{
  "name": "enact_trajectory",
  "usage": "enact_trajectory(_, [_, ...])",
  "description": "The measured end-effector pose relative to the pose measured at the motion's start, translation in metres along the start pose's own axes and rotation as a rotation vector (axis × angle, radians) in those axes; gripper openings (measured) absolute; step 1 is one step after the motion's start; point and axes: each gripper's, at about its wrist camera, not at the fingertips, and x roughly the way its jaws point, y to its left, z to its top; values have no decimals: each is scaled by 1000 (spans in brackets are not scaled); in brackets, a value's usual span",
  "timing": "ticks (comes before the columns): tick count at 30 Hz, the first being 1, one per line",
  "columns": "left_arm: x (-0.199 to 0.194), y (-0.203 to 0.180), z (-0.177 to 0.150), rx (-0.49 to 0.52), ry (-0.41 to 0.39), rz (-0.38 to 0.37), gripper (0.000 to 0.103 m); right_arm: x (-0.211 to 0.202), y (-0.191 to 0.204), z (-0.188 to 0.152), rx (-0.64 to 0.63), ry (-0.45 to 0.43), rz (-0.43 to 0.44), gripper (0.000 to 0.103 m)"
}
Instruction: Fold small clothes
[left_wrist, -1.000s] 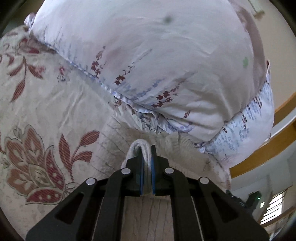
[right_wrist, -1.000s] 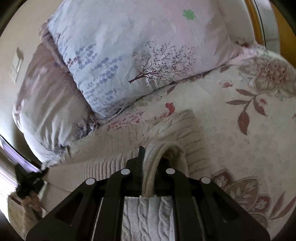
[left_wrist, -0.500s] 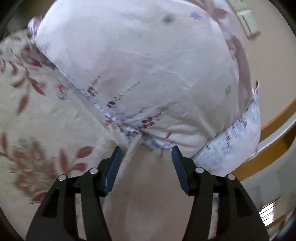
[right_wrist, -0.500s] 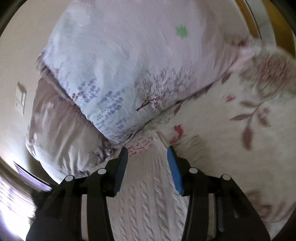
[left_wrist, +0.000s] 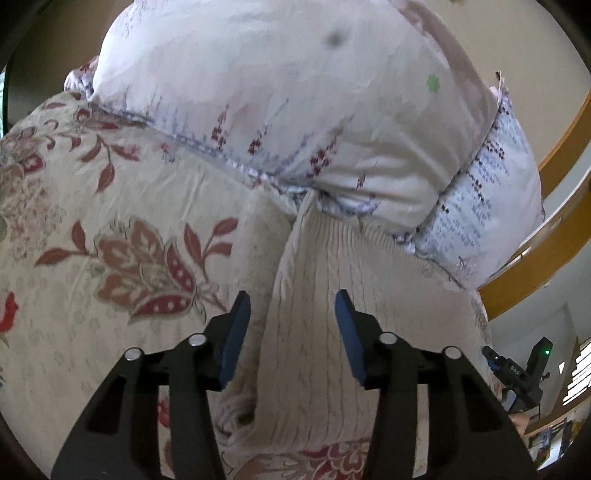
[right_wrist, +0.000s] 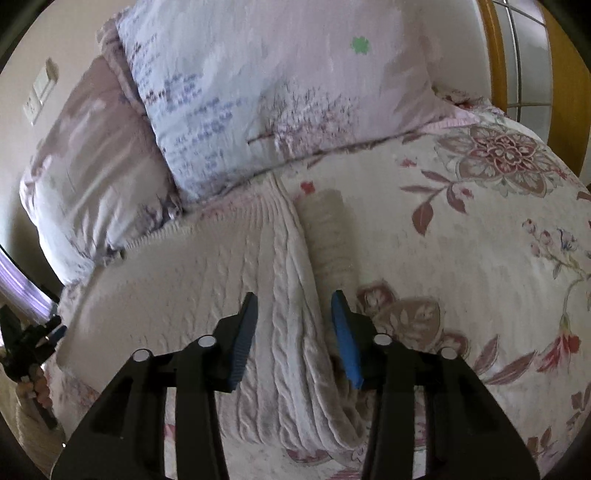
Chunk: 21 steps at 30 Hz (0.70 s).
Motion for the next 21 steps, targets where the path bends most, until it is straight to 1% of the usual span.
enact_trajectory(2, [4, 1, -5, 0, 21, -6, 31, 4, 3, -5, -32, 8, -29, 23])
enact_trajectory(3, [6, 1, -7, 3, 30, -6, 29, 4, 4, -7, -49, 5, -46, 20])
enact_trajectory(4, [8, 1, -9, 8, 36, 0, 24, 4, 5, -8, -59, 3, -54, 13])
enact_trajectory(6, [10, 1, -11, 15, 42, 12, 16, 2, 5, -10, -59, -1, -47, 10])
enact_trajectory(7, [10, 1, -11, 13, 45, 16, 9, 0, 5, -10, -60, -6, -46, 10])
enact_trajectory(11, [4, 7, -12, -10, 47, 3, 8, -11, 8, -11, -58, -37, -41, 9])
enact_trajectory(16, [-9, 10, -15, -1, 46, -17, 7, -27, 7, -17, -42, -56, -44, 9])
enact_trajectory(19, [-10, 15, -18, 1, 48, -9, 7, -23, 5, -23, -49, -39, -85, 9])
enact_trajectory(21, [-1, 21, -20, -23, 63, -6, 8, -10, 1, -25, -41, 0, -113, 9])
